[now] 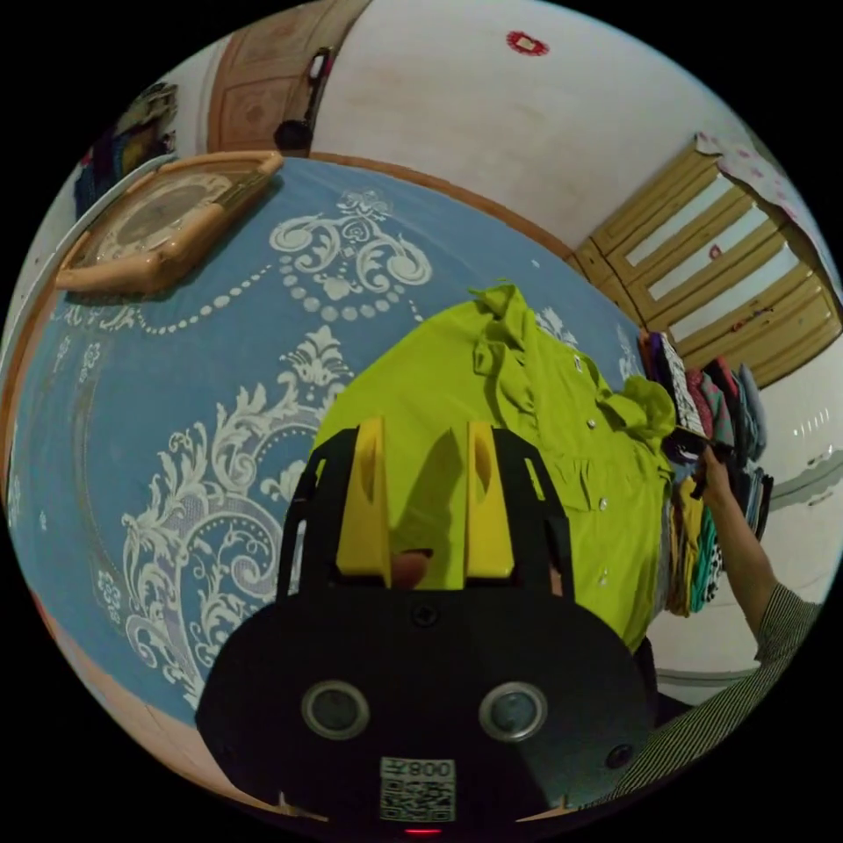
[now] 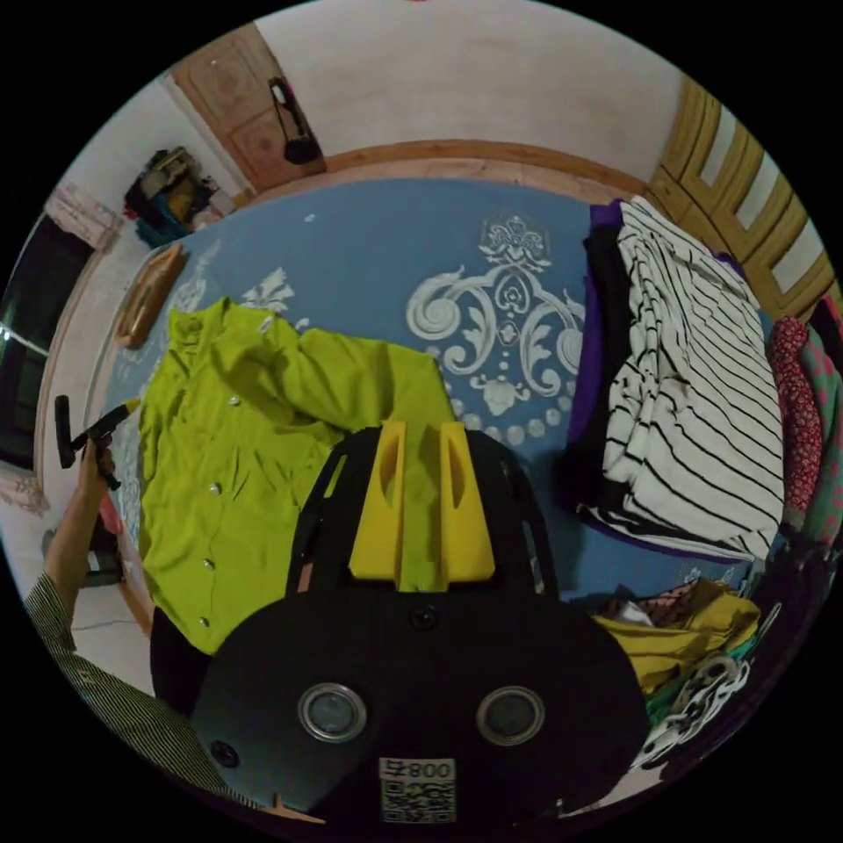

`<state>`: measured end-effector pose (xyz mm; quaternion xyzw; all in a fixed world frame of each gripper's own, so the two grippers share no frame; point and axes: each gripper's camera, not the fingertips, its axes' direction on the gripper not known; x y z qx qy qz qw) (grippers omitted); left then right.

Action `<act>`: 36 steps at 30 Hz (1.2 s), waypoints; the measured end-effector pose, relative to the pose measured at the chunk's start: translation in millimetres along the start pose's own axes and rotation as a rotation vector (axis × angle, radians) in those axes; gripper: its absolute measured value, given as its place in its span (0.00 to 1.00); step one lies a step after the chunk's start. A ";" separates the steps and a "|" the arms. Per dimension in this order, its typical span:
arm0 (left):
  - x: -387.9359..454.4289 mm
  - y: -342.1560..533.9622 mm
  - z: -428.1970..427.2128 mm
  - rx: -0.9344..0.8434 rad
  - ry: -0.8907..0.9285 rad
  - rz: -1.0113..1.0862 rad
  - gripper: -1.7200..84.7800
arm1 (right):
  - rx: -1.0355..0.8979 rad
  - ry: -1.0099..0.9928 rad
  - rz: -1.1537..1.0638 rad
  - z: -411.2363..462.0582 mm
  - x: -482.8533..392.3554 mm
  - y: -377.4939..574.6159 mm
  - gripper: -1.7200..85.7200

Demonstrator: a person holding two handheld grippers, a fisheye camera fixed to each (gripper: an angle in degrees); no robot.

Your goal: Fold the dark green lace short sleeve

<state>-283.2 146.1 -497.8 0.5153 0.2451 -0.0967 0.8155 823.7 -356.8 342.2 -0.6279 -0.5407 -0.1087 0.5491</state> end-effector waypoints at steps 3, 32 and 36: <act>-18.4 -26.6 20.0 -0.039 -0.002 -0.013 0.16 | -0.055 -0.015 0.021 25.7 4.7 -28.6 0.11; -142.2 -2.6 -56.6 0.028 -0.077 0.109 0.03 | 0.218 -0.215 0.110 33.2 44.7 12.6 0.02; -138.4 12.9 -46.0 -0.059 -0.088 0.169 0.02 | 0.025 -0.157 -0.076 83.0 -3.2 15.4 0.02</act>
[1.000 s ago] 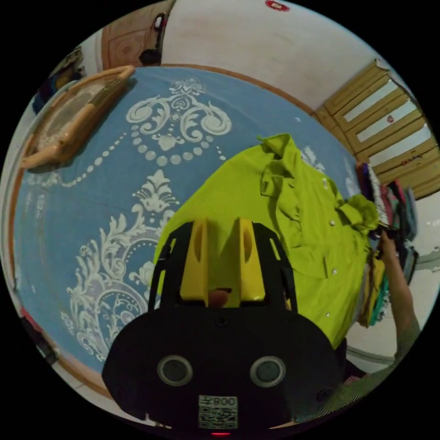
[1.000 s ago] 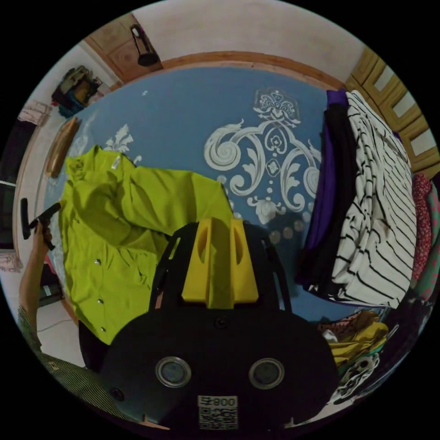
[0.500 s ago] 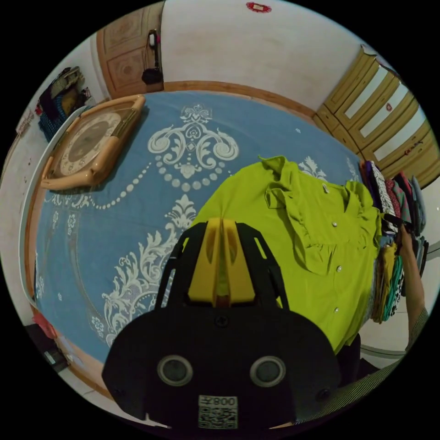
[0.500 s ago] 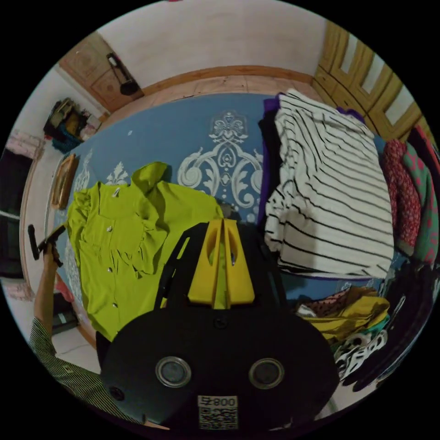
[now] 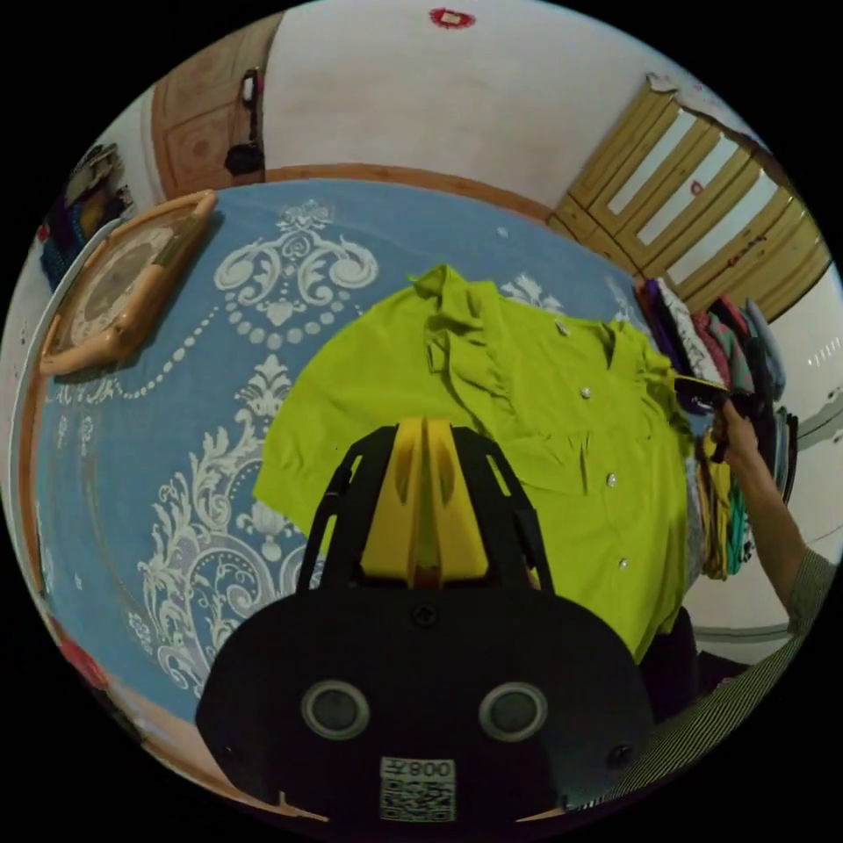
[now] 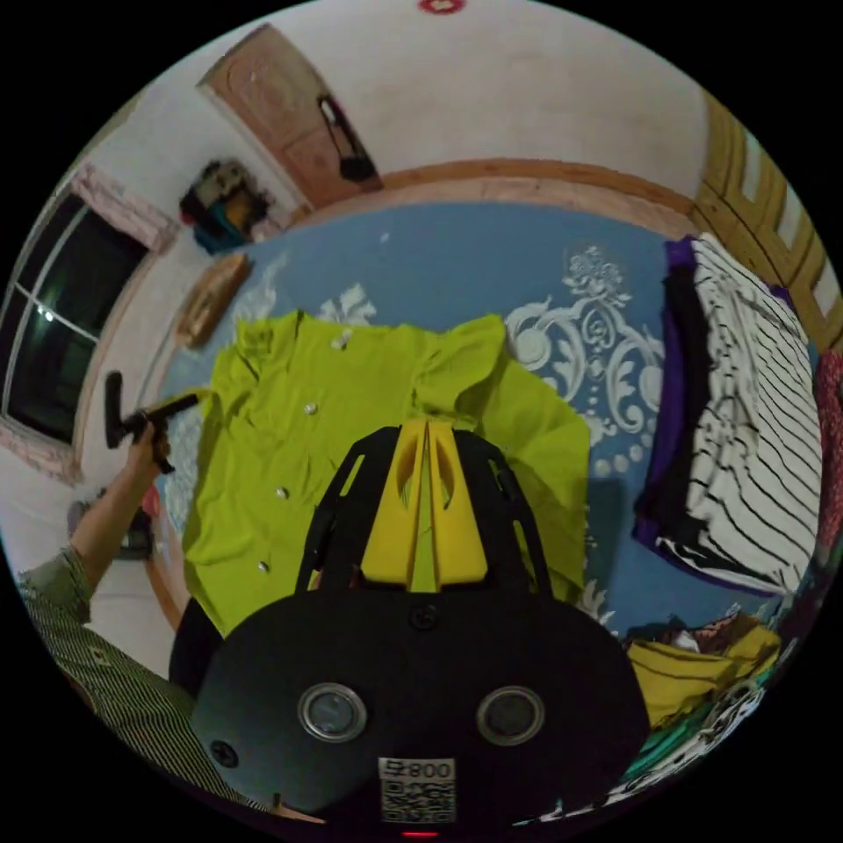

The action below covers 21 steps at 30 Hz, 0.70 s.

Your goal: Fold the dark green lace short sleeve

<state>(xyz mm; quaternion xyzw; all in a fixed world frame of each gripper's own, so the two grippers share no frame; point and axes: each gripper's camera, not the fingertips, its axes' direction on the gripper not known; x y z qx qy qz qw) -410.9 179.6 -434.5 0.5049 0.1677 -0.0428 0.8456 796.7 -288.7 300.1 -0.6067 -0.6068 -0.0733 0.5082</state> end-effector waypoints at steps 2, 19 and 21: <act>-4.3 10.2 10.2 -0.108 -0.097 0.027 0.02 | -0.125 0.054 0.003 30.6 0.3 4.0 0.02; -95.6 169.9 -104.1 -0.042 0.119 -0.206 0.04 | -0.128 -0.151 0.123 19.8 22.1 224.2 0.03; -98.2 190.6 -126.7 -0.021 0.146 -0.206 0.05 | -0.145 -0.168 0.140 16.6 18.8 255.6 0.03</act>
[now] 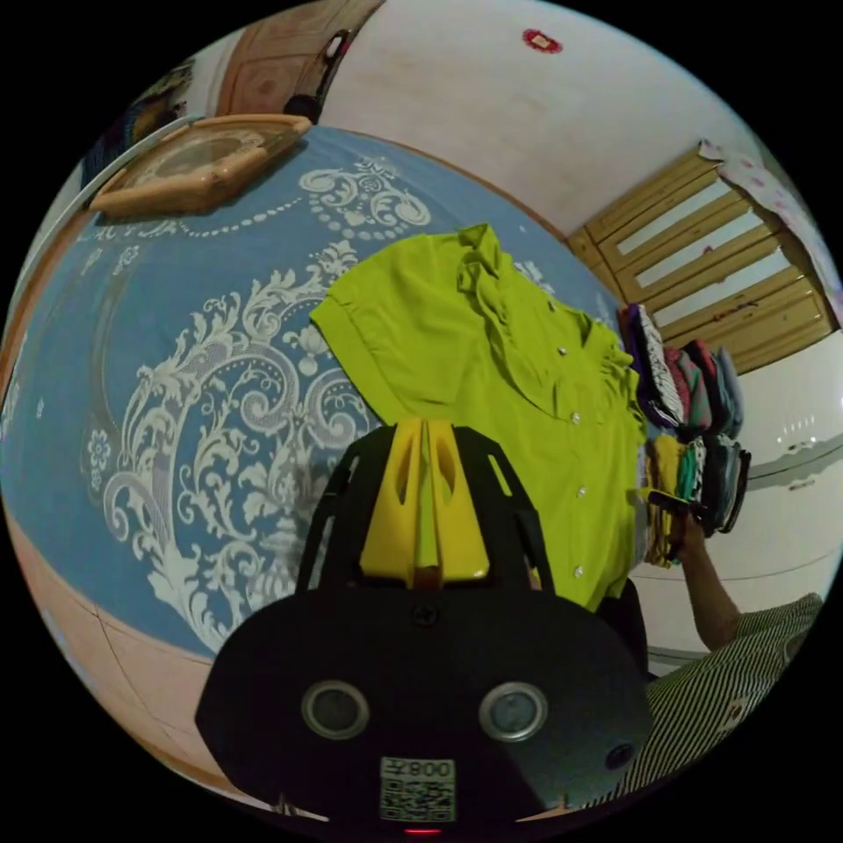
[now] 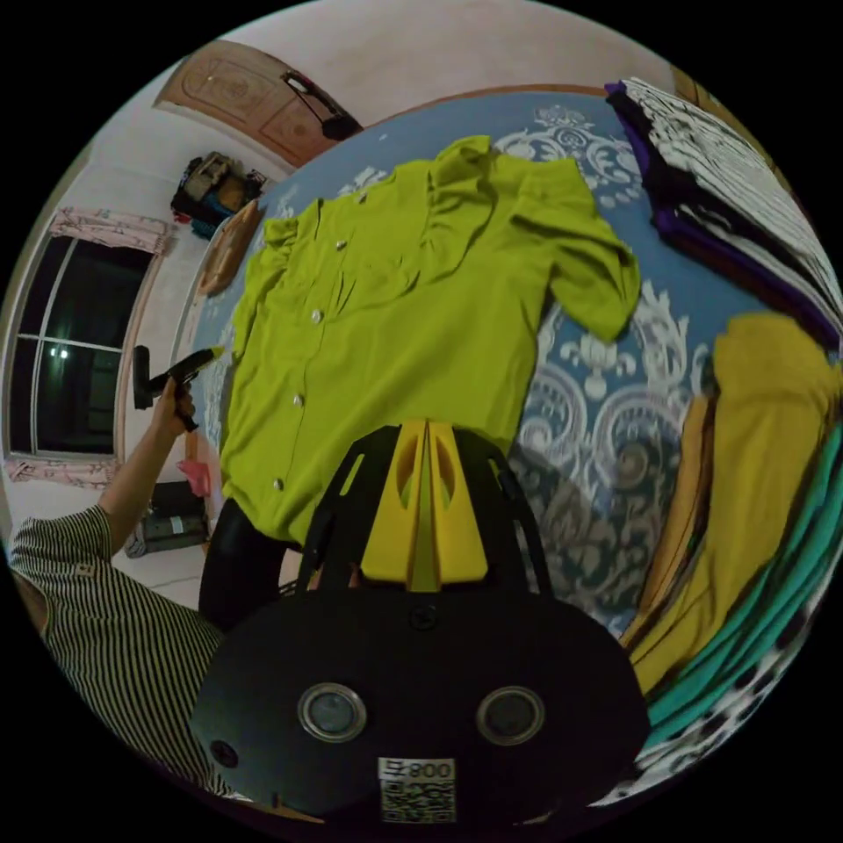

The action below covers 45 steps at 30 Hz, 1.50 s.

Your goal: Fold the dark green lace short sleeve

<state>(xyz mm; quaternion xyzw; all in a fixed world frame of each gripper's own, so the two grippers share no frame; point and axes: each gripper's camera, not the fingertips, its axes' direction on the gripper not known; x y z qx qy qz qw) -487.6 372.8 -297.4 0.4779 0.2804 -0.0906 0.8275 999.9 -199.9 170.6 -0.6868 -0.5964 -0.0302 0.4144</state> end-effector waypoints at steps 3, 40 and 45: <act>-9.3 45.6 -24.8 -0.060 0.063 0.014 0.09 | -0.014 -0.057 0.053 -1.9 6.7 55.7 0.04; -75.9 238.7 -168.5 -0.037 0.324 -0.259 0.09 | -0.045 0.086 0.166 -25.4 -23.5 238.3 0.05; -59.6 177.1 -174.7 0.000 0.187 -0.175 0.11 | 0.091 0.292 0.030 -45.9 -52.2 175.4 0.10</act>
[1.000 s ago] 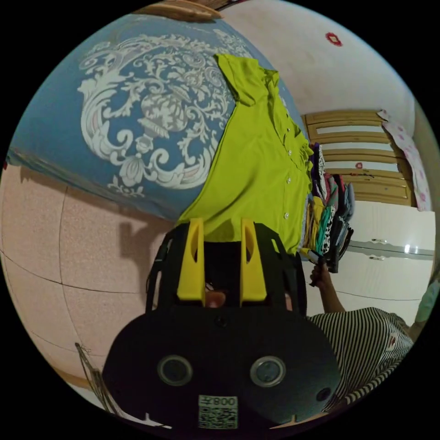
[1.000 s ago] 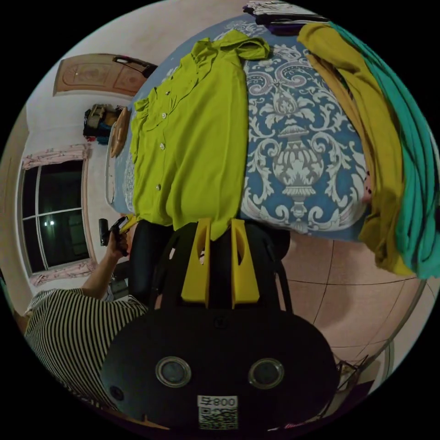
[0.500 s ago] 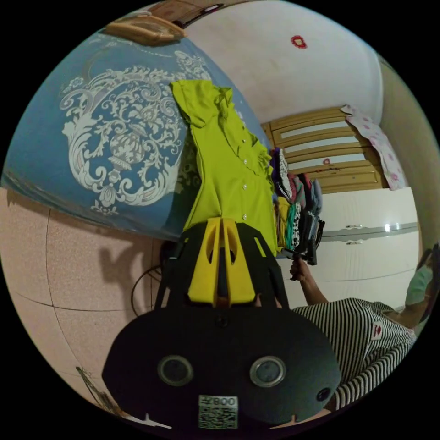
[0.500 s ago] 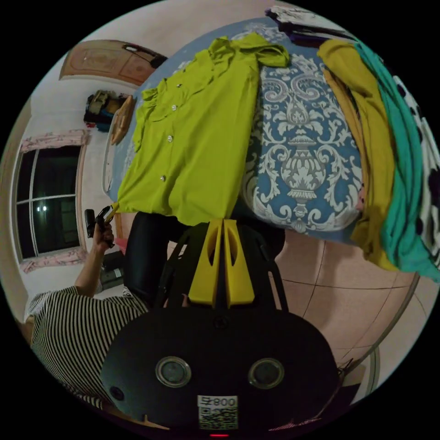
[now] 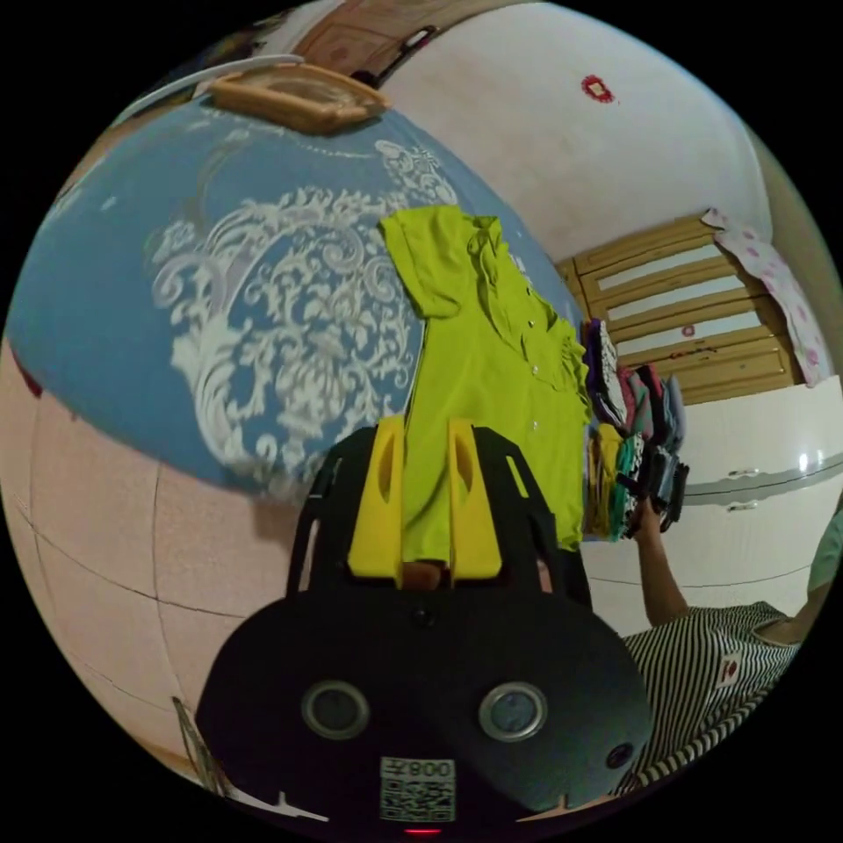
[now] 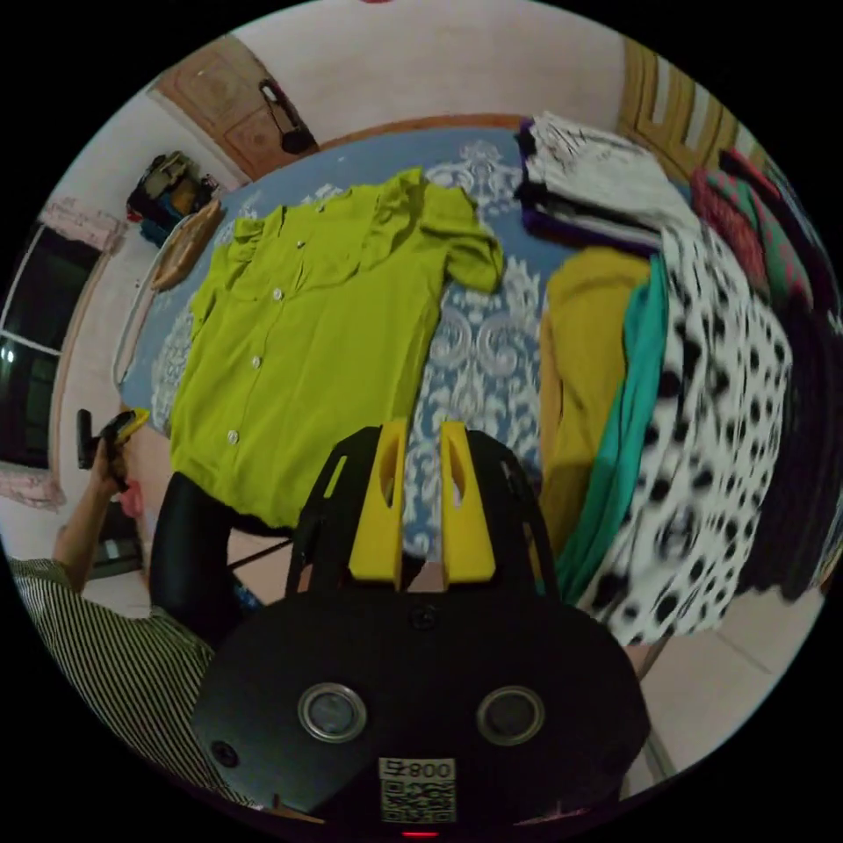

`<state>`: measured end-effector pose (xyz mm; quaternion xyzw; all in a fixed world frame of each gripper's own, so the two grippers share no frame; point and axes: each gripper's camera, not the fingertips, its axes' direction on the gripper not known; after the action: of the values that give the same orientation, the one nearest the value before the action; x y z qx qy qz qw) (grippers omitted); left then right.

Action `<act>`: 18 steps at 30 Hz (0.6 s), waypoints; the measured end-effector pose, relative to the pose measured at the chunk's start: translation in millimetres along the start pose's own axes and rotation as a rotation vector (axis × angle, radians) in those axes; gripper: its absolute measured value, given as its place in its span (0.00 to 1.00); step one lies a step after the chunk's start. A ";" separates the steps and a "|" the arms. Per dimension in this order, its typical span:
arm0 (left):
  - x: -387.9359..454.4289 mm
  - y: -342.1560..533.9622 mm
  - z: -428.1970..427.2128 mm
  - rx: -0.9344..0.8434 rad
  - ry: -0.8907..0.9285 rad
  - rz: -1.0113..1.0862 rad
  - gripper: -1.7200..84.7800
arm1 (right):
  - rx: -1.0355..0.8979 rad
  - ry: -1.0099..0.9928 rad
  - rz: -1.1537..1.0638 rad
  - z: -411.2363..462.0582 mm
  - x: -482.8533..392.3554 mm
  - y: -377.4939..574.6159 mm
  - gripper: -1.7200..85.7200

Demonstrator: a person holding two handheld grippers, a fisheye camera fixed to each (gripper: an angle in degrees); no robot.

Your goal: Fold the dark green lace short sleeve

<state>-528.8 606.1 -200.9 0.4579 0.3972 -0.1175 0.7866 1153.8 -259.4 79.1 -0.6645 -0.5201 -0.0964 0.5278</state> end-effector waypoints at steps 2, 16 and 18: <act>19.5 -41.4 13.0 0.008 -0.023 0.044 0.12 | 0.037 0.058 -0.073 -0.7 -13.1 -33.3 0.10; 71.2 -195.1 123.6 -0.083 -0.328 0.027 0.05 | -0.039 0.325 -0.240 60.3 -61.1 -172.0 0.04; 80.0 -198.5 124.0 -0.063 -0.342 0.073 0.04 | -0.012 0.336 -0.223 50.5 -57.9 -172.3 0.03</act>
<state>-521.0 409.8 -351.1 0.4204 0.2443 -0.1526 0.8604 970.4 -270.0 122.1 -0.5804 -0.4946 -0.2669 0.5893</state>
